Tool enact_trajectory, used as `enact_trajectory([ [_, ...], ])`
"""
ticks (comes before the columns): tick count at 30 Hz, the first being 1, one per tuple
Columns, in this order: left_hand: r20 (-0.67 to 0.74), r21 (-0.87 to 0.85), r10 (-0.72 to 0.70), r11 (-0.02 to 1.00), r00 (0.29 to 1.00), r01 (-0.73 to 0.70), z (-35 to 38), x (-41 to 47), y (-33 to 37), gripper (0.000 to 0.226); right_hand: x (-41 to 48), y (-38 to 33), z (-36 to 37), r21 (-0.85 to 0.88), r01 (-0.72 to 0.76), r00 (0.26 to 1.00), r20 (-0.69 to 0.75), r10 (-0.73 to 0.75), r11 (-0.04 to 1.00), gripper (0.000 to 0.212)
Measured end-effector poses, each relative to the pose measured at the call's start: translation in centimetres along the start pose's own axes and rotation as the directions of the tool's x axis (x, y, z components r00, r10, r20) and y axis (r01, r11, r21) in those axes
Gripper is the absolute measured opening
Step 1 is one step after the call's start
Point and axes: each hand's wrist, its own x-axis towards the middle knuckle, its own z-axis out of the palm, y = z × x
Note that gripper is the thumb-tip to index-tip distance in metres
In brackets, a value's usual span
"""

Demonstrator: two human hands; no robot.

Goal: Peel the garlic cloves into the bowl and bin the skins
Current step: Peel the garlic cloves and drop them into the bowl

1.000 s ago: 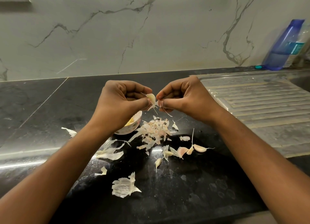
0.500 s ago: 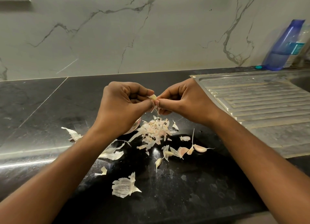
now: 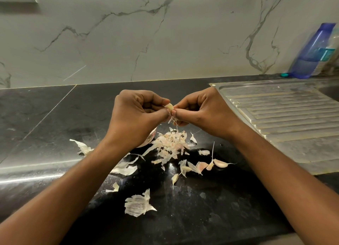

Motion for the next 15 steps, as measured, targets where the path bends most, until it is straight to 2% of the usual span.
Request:
enact_trajectory([
  [8, 0.004, -0.068, -0.048, 0.997, 0.999, 0.048, 0.04, -0.03, 0.05, 0.018, 0.08, 0.05, -0.03, -0.023, 0.019, 1.000, -0.023, -0.020, 1.000, 0.010],
  [15, 0.068, -0.259, -0.152, 0.952, 0.986, 0.164, -0.32, 0.16, 0.26, 0.023, 0.15, -0.04, -0.09, 0.008, 0.012, 0.998, -0.062, -0.011, 1.000, 0.010],
])
